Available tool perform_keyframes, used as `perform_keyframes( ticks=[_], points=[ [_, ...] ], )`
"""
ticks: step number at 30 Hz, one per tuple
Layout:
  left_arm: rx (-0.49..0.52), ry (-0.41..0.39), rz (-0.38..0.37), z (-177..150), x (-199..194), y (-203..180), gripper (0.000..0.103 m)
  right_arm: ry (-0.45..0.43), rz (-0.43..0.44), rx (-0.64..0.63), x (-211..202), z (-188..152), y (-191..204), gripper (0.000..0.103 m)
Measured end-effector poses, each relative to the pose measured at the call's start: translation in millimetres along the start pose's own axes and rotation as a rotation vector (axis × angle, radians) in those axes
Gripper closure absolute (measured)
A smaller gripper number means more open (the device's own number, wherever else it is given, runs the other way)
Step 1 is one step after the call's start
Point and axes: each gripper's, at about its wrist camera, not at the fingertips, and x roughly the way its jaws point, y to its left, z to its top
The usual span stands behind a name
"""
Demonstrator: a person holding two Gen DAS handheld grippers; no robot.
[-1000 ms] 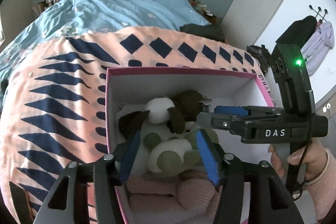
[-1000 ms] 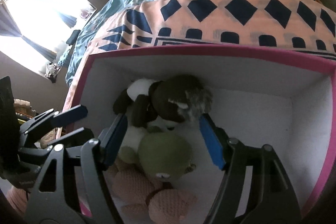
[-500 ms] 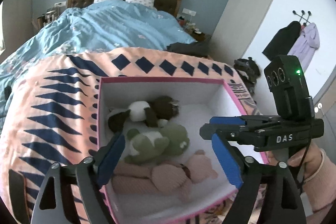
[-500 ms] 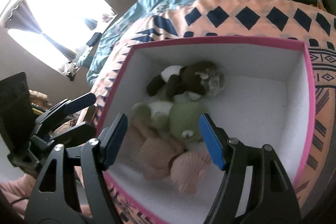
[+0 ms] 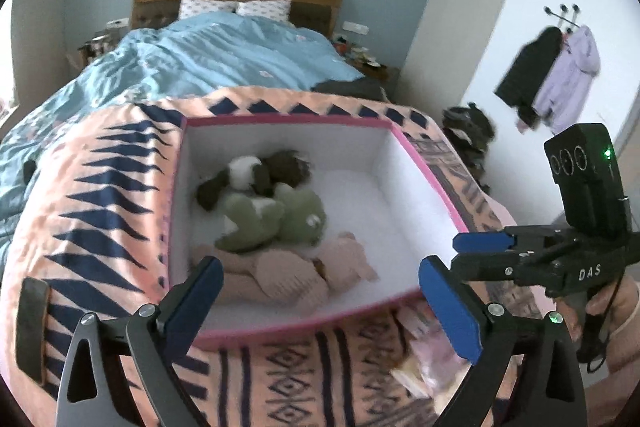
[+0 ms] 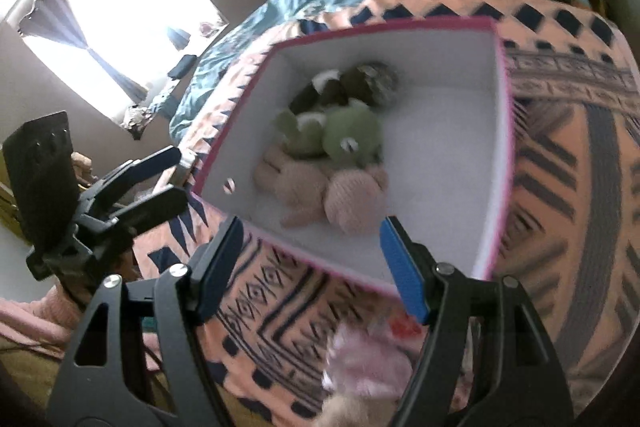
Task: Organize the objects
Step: 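Grasp the cream bunny plush with the right gripper and lift it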
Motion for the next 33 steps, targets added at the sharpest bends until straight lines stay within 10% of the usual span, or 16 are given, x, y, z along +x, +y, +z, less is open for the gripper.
perform_keyframes(
  ticks=[15, 25, 33],
  points=[
    [0.226, 0.164, -0.205, -44.5, 20.4, -77.9, 0.005, 0.052, -0.039, 0.138, -50.9, -89.9, -33.3, 0.031],
    [0.204, 0.208, -0.205, -56.0, 26.2, -80.6, 0.008, 0.121, -0.037, 0.107, -37.7, -115.6, -28.5, 0.031],
    [0.177, 0.215, -0.181, -60.5, 21.8, -73.0, 0.009, 0.167, -0.002, 0.117, -13.7, -116.6, -29.5, 0.064]
  ],
)
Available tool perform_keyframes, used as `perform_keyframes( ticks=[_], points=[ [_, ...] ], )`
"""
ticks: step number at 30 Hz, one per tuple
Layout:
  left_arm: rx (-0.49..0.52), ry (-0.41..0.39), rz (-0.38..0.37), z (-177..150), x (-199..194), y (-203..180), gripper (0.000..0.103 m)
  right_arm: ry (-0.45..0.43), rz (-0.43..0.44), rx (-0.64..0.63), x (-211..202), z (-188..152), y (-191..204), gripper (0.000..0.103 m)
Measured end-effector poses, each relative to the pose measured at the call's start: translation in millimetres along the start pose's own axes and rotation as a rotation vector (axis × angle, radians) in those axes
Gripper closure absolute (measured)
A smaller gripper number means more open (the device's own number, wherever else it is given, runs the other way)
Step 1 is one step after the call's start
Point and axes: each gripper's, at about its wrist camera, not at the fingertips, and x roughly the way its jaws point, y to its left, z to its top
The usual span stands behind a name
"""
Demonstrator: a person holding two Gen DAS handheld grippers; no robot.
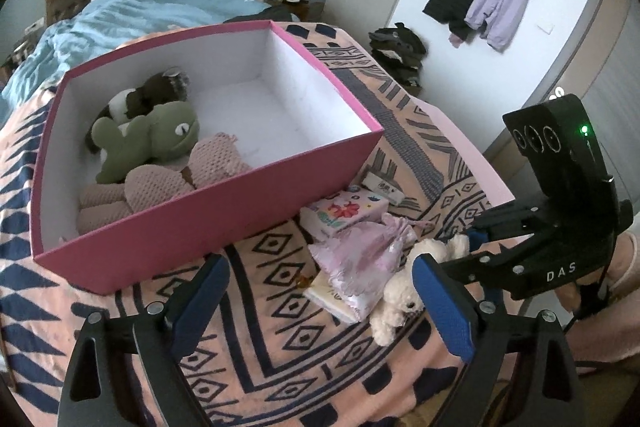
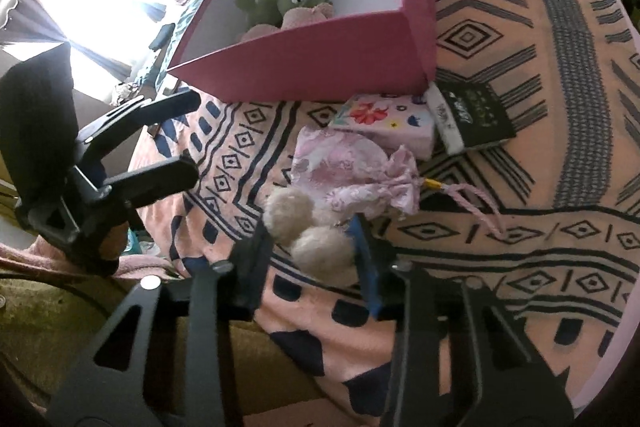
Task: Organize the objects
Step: 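Grasp the cream bunny plush with the right gripper and lift it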
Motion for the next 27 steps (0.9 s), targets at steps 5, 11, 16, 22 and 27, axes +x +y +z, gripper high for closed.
perform_keyframes(
  ticks=[5, 11, 16, 22, 27],
  points=[
    [-0.007, -0.008, 0.006, -2.7, -3.5, 2.5, 0.009, 0.001, 0.030, -0.021, 0.3, 6.0, 6.1, 0.076],
    [-0.012, -0.005, -0.002, -6.5, -6.3, 5.0, 0.009, -0.017, 0.076, -0.018, -3.9, 14.2, 13.2, 0.079],
    [-0.016, -0.002, -0.044, -9.2, -9.2, 6.1, 0.009, -0.040, 0.122, -0.009, -4.9, 26.0, 22.3, 0.079],
    [-0.003, 0.037, -0.110, -12.0, 2.5, 3.0, 0.009, -0.080, 0.158, 0.010, -0.7, 44.6, 26.8, 0.080],
    [-0.034, 0.103, -0.173, -14.7, 28.6, 5.9, 0.024, -0.106, 0.165, 0.055, 6.3, 59.8, 19.8, 0.080]
  ],
)
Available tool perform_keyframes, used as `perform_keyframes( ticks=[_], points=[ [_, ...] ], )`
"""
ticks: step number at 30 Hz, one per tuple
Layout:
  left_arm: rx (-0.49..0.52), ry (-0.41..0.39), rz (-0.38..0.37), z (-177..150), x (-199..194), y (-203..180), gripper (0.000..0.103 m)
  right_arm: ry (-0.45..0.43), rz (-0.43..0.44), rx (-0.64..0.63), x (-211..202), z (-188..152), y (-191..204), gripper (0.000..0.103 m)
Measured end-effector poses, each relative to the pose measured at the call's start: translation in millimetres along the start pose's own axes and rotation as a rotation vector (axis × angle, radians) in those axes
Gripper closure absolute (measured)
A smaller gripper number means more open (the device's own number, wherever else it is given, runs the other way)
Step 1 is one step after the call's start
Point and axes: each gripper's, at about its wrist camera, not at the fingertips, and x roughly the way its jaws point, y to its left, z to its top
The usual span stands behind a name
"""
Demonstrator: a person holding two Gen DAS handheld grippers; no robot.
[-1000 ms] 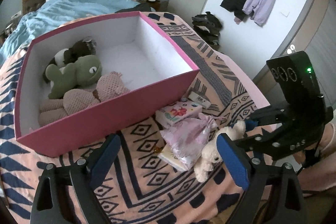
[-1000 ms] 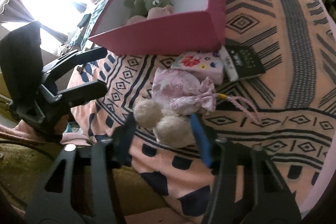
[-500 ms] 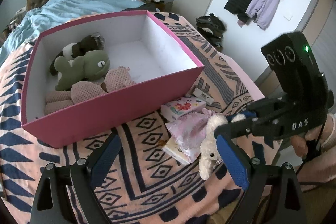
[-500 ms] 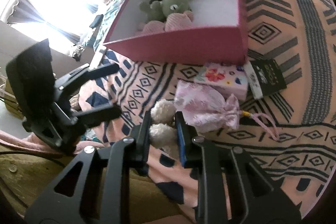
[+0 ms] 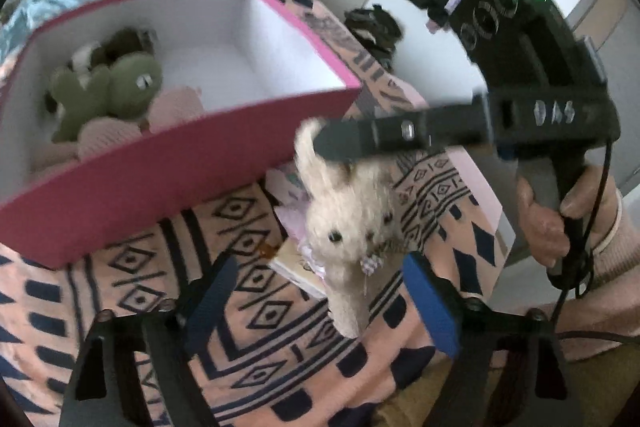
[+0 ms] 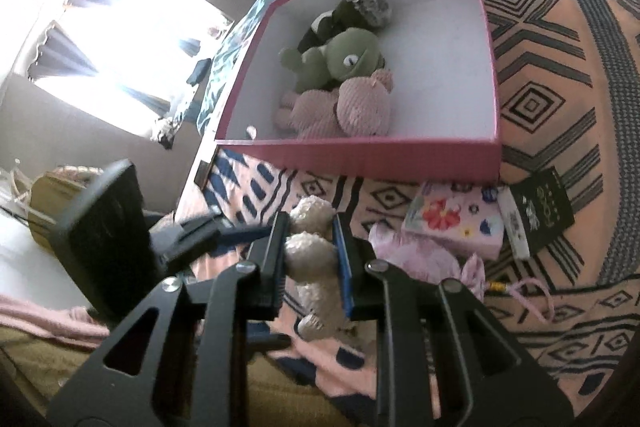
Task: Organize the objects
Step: 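Grasp the cream bunny plush with the right gripper and lift it, then carry the cream bunny into the box and release it from the right gripper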
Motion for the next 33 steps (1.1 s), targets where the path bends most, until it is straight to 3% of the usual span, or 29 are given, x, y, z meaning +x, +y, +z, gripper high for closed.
perform_keyframes(
  ticks=[4, 6, 7, 10, 12, 13, 14, 16, 26, 33],
  points=[
    [-0.037, 0.046, -0.048, -0.4, 16.5, 6.5, 0.045, -0.021, -0.003, 0.036, 3.4, 9.9, -8.8, 0.080],
    [-0.039, 0.063, -0.066, -0.3, 21.6, 7.5, 0.061, -0.018, -0.026, 0.049, 8.7, 12.1, -12.7, 0.076],
    [-0.043, 0.061, -0.073, 0.1, 22.3, 8.1, 0.064, -0.008, -0.041, 0.061, 12.4, 12.3, -15.8, 0.074],
    [-0.040, 0.045, -0.087, 2.3, 21.5, 8.9, 0.071, 0.016, -0.122, 0.064, 20.6, 7.8, -21.3, 0.032],
    [-0.036, 0.040, -0.089, 3.7, 21.1, 8.8, 0.072, 0.038, -0.105, 0.062, 25.3, 2.7, -24.6, 0.032],
    [-0.035, 0.043, -0.094, 4.2, 21.8, 8.9, 0.072, 0.047, -0.110, 0.059, 28.0, 1.2, -25.6, 0.039],
    [-0.033, 0.046, -0.097, 4.4, 22.5, 8.7, 0.072, 0.059, -0.122, 0.041, 31.7, 0.4, -24.9, 0.054],
    [-0.025, 0.051, -0.109, 4.7, 23.3, 7.6, 0.072, 0.077, -0.103, 0.031, 36.3, 0.8, -24.9, 0.064],
    [0.026, 0.015, -0.142, 13.5, -0.9, -2.3, 0.073, 0.037, -0.084, -0.033, 4.0, -1.1, -4.4, 0.068],
    [0.093, -0.091, -0.101, 56.9, -31.4, -5.2, 0.073, -0.053, -0.063, -0.134, -26.3, 29.6, 27.4, 0.068]
  ],
)
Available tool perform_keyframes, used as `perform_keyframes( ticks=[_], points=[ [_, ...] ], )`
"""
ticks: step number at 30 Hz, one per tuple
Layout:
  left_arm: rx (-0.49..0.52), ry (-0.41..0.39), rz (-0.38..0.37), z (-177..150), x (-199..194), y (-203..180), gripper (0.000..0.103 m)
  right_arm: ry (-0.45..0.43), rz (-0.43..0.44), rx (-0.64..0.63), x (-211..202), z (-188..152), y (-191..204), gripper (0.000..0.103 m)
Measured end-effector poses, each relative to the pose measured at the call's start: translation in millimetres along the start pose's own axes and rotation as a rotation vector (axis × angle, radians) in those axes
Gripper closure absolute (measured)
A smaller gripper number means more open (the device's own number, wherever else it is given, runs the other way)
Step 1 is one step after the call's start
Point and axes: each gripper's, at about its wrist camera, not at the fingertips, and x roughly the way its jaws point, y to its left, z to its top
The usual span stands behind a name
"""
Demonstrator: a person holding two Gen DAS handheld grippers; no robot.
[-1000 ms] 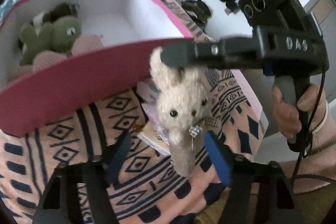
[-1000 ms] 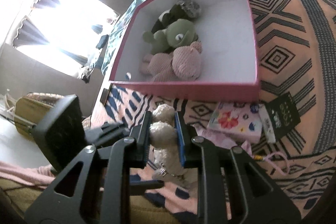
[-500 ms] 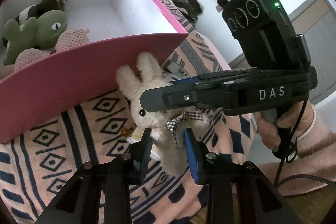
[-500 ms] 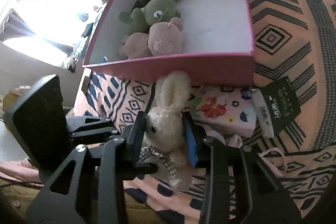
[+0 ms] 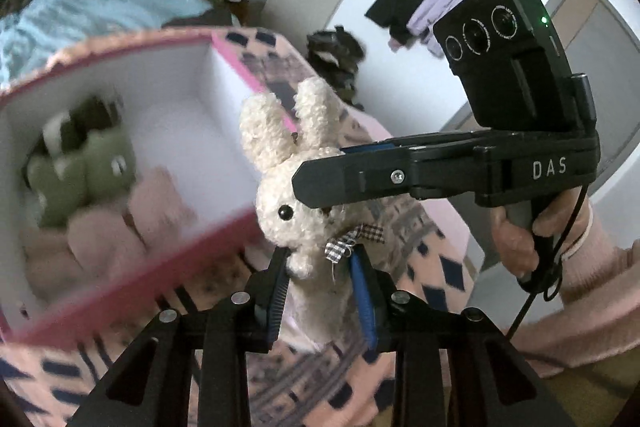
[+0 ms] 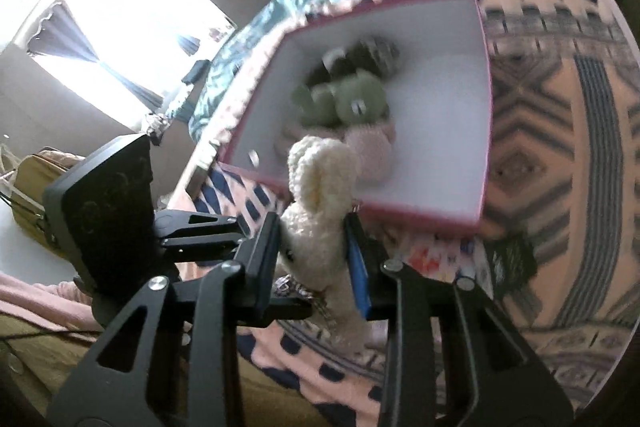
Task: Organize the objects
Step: 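Carry the cream bunny into the box and release it from the right gripper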
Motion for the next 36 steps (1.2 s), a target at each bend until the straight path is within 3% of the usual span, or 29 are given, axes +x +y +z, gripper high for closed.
perform_keyframes(
  ticks=[12, 23, 28, 32, 36],
  points=[
    [-0.035, -0.004, 0.128, 79.9, 30.2, 60.9, 0.073, -0.071, -0.035, -0.031, 19.2, 86.6, -30.4, 0.068],
    [-0.110, 0.073, 0.201, 104.5, 77.5, 101.6, 0.073, -0.016, -0.124, -0.024, 66.3, 131.1, -73.0, 0.068],
    [-0.136, 0.112, 0.272, 112.2, 93.8, 112.6, 0.073, -0.002, -0.200, -0.014, 81.4, 142.0, -86.3, 0.066],
    [-0.192, 0.141, 0.330, 112.2, 100.3, 124.0, 0.058, -0.028, -0.269, -0.015, 81.8, 148.8, -90.1, 0.061],
    [-0.231, 0.118, 0.320, 106.2, 93.8, 130.2, 0.052, -0.056, -0.273, -0.010, 71.7, 143.7, -87.1, 0.054]
  ],
)
